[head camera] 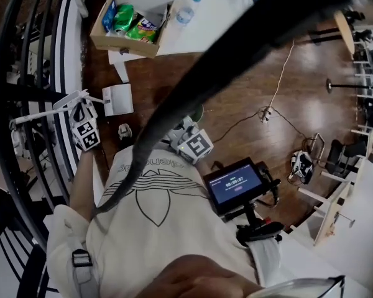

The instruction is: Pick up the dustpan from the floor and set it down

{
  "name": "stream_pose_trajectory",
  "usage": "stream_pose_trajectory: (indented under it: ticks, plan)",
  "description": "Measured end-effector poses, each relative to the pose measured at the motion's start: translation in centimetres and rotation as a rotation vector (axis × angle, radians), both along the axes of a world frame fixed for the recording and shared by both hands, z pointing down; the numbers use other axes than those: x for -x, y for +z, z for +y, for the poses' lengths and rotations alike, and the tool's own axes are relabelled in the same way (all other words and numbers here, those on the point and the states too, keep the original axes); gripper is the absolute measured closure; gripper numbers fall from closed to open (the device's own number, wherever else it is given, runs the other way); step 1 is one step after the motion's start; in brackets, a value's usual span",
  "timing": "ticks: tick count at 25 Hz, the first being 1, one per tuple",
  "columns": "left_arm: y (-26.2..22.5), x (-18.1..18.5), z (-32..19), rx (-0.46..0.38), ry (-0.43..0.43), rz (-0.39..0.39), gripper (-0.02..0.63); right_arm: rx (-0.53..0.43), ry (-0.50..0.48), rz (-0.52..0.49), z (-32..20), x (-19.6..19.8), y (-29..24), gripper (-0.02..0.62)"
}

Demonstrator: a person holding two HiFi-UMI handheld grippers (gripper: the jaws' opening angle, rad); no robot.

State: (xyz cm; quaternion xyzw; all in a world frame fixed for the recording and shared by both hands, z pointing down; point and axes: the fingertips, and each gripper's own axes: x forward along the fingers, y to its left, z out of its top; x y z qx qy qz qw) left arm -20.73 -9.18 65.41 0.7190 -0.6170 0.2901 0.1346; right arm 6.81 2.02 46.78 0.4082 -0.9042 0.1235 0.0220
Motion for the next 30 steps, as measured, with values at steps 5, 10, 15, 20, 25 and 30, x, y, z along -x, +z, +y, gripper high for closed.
stream_pose_trajectory:
  ticks: [5,10,15,20,25,30]
  plan:
    - [-4.3,-4.8,4.1,-0.058,0.199,0.022,0.586,-0.039,0.019,-0.045,-1.5,-1.0,-1.3,0.594]
    - [-8.6,-9.3,5.0,-0.075,0.28,0.186,0.586,-0.05,-0.045,-0.041,-1.5,0.4,-1.7,0.595]
    - [-12.9,-14.8,5.7,-0.107,0.41,0.382,0.586,-0.034,-0.06,-0.036,-1.7,1.3,-1.3,0.595]
    - [-16.0,-19.7,6.7,-0.124,0.538,0.534,0.586,-0.044,-0.067,-0.039,-1.4,1.3,-1.3,0.595]
    - [-15.8,-21.6,7.8,-0.112,0.646,0.479,0.586,-0.034,-0.061,-0.05,-0.9,1.2,-0.5,0.595]
    - [-17.6,-22.7,6.8,-0.147,0.696,0.483,0.586,-0.039,-0.057,-0.051,-1.4,1.2,-0.2,0.595]
